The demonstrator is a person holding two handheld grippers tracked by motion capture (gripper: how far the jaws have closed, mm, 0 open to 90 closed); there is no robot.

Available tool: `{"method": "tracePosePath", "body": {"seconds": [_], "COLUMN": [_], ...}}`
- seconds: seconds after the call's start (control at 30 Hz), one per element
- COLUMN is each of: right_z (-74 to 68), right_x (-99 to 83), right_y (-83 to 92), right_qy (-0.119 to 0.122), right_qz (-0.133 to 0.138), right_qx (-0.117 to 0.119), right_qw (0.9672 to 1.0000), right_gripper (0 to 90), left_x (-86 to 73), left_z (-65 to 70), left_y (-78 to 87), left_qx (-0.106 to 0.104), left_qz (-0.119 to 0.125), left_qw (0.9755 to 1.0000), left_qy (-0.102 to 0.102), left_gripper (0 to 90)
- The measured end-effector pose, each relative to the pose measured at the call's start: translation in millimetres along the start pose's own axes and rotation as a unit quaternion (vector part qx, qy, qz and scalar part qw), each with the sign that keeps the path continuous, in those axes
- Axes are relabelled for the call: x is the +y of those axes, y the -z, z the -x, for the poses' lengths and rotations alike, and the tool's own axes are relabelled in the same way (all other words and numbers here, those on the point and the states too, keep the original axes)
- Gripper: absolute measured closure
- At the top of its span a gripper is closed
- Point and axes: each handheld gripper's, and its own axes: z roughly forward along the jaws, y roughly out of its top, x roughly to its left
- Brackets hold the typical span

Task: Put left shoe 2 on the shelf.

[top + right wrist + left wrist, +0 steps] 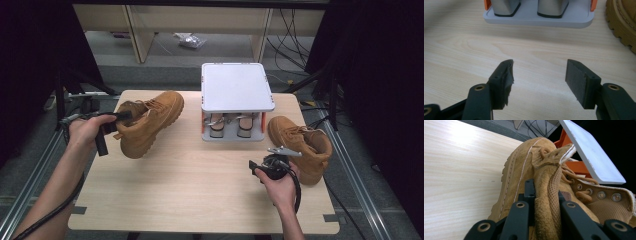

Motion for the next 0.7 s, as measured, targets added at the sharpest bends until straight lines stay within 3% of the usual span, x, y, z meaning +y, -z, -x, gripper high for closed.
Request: {"method": "tracePosePath", "body": {"seconds": [0.07, 0.23, 0.27, 0.3, 0.4, 0.5, 0.53, 0.7], "right_z": [-2.4, -0.8, 2.4, 2.4, -0.3, 2.1, -0.5, -0.7], "right_x": [-0.8, -2.1, -1.7, -1.7, -1.6, -1.6, -2.0, -2.4], "right_y": [-1.0, -0.7, -0.6, -0.6, 0.3, -0.1, 0.1, -0.8], "right_qy": [-0.024, -0.019, -0.001, -0.001, -0.018, -0.005, -0.023, -0.026], "right_qz": [0.002, 0.001, 0.002, 0.002, -0.001, 0.002, -0.003, 0.0], "right_qx": [0.007, 0.003, 0.001, 0.001, 0.0, -0.002, 0.002, 0.004], "right_qw": [0.9997, 0.9998, 1.0, 1.0, 0.9998, 1.0, 0.9997, 0.9997], "right_gripper": [40.1, 40.1, 40.1, 40.1, 40.1, 40.1, 40.1, 40.1], "left_x": [1.2, 6.5, 9.1, 9.1, 12.3, 13.8, 14.6, 18.9], "left_z": [1.3, 5.6, 6.7, 6.7, 10.1, 11.9, 12.5, 16.0], "left_y": [-0.7, -3.2, -4.1, -4.1, -6.9, -8.8, -8.8, -11.1], "left_qx": [-0.001, -0.005, -0.006, -0.006, -0.009, -0.011, -0.01, -0.014], "left_qz": [0.001, 0.007, 0.005, 0.005, 0.008, 0.011, 0.008, 0.011], "left_qw": [1.0, 1.0, 1.0, 1.0, 0.9999, 0.9999, 0.9999, 0.9998], "left_qy": [0.0, -0.002, -0.005, -0.005, -0.004, -0.001, -0.003, -0.002], "left_gripper": [81.5, 81.5, 81.5, 81.4, 81.4, 81.4, 81.4, 81.3]}}
